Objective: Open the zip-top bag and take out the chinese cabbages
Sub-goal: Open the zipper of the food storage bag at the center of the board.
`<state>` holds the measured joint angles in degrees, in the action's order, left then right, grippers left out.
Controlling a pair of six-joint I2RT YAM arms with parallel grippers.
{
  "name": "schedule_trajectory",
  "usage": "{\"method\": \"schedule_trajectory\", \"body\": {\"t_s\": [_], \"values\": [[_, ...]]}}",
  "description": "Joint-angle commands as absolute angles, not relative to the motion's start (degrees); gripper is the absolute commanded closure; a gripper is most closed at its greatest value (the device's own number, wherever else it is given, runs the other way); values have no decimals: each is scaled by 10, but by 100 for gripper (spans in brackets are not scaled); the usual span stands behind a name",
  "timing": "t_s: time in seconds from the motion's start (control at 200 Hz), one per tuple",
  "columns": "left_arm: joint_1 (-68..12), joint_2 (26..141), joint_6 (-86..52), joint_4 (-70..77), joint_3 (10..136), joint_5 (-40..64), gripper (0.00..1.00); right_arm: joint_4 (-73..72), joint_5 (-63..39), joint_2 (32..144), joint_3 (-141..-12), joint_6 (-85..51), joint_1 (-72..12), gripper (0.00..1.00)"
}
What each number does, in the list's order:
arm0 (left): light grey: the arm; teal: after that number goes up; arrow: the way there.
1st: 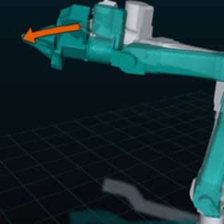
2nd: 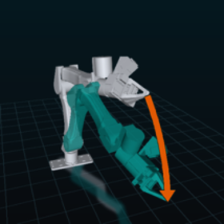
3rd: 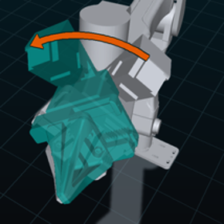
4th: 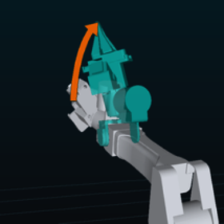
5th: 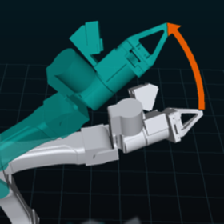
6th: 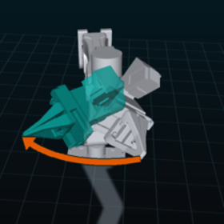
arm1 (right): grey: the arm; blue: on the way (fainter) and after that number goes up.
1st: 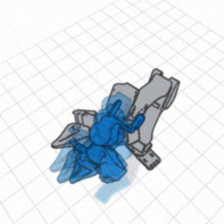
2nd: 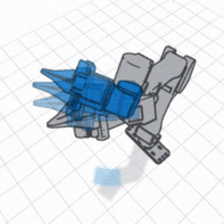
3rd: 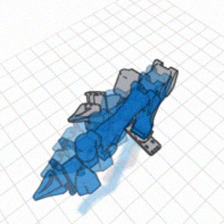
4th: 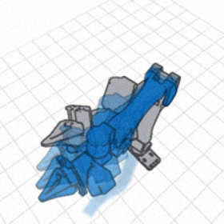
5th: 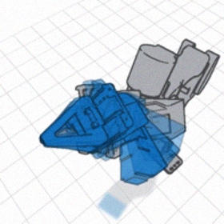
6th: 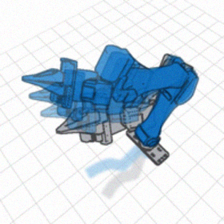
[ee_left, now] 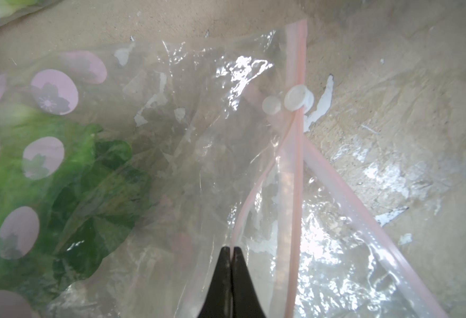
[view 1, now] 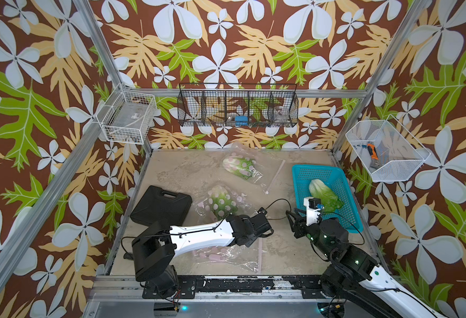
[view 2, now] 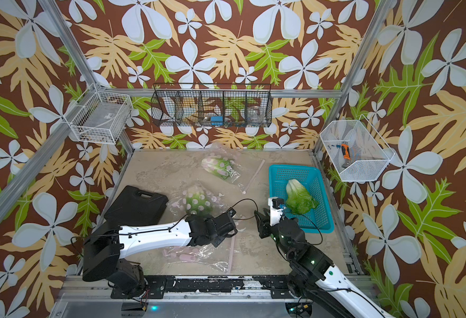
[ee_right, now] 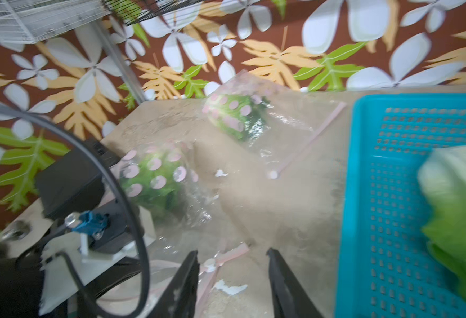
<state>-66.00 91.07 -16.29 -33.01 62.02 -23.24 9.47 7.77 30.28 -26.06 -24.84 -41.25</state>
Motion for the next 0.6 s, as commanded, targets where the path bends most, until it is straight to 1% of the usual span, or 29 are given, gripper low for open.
{"method": "schedule_trajectory", "body": {"t_s": [0.0,0.11,0.18,0.385,0.595], "values": [[-659,879,-212,-262,599,-231,100,21,-47,344,-249,-293,-414,65],[-659,842,-236,-224,576,-232,100,-36,-87,380,-221,-342,-416,73],[-659,827,-242,-210,569,-229,100,-77,-93,393,-207,-368,-425,78],[-660,807,-251,-195,566,-229,100,-160,-86,476,-219,-389,-470,82],[-659,773,-266,-172,548,-241,100,-224,-76,547,-219,-421,-478,87]]}}
